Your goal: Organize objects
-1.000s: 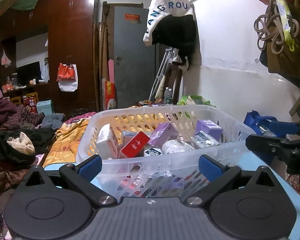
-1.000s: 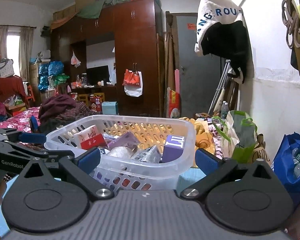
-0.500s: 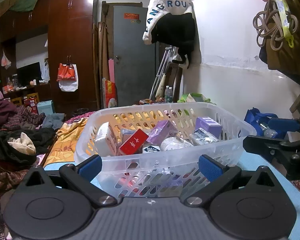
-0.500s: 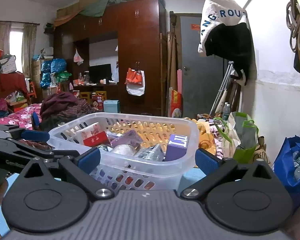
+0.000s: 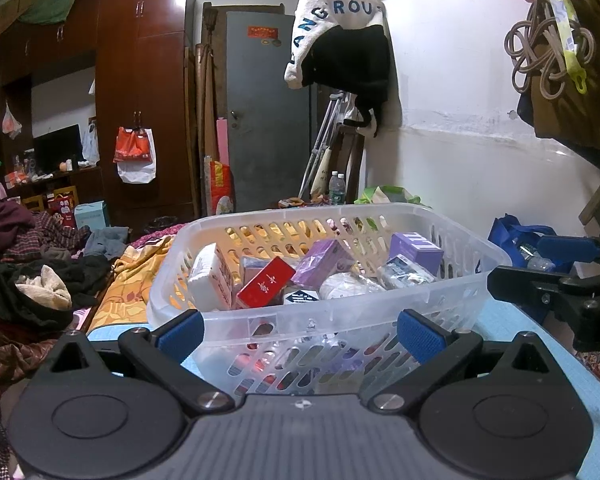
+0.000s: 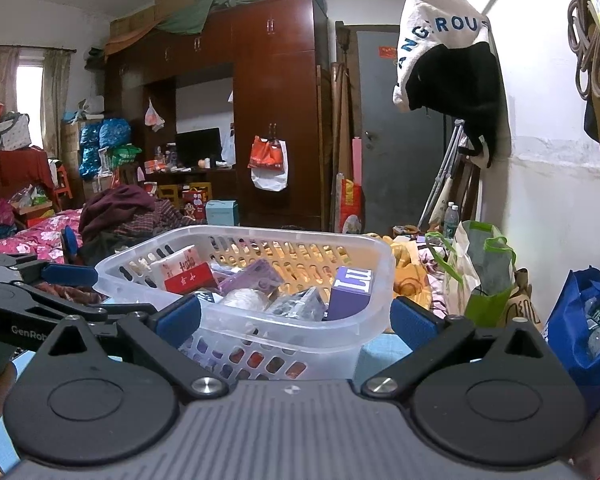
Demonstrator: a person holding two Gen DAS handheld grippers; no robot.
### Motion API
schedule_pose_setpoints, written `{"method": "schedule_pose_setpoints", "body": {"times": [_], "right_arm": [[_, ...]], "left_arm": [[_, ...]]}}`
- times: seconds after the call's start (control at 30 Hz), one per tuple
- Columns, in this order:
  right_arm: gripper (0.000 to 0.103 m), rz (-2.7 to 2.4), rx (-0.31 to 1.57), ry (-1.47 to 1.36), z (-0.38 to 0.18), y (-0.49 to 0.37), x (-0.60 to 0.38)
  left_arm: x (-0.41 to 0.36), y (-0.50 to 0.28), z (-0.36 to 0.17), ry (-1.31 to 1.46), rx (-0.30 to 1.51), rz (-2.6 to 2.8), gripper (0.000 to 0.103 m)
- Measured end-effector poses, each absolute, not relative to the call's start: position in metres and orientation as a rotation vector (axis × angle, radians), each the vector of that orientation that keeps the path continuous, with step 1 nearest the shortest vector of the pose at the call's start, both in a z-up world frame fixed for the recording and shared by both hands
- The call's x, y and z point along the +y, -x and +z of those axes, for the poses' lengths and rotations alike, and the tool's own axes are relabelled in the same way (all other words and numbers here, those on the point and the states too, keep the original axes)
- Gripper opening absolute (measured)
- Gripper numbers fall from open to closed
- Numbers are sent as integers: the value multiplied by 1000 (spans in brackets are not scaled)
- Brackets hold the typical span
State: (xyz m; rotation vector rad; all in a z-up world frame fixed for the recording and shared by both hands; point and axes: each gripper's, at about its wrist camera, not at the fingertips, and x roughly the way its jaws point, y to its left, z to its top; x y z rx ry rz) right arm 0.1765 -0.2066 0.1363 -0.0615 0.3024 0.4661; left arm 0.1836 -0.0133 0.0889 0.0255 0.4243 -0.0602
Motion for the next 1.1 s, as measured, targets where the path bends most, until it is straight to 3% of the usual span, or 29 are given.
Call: {"method": "schedule_pose_setpoints", "body": {"times": [1.1], "right_arm": [[103, 463, 320, 53, 131, -180, -211]], "left_arm": [[-11, -181, 90, -4, 419, -66, 103]]}}
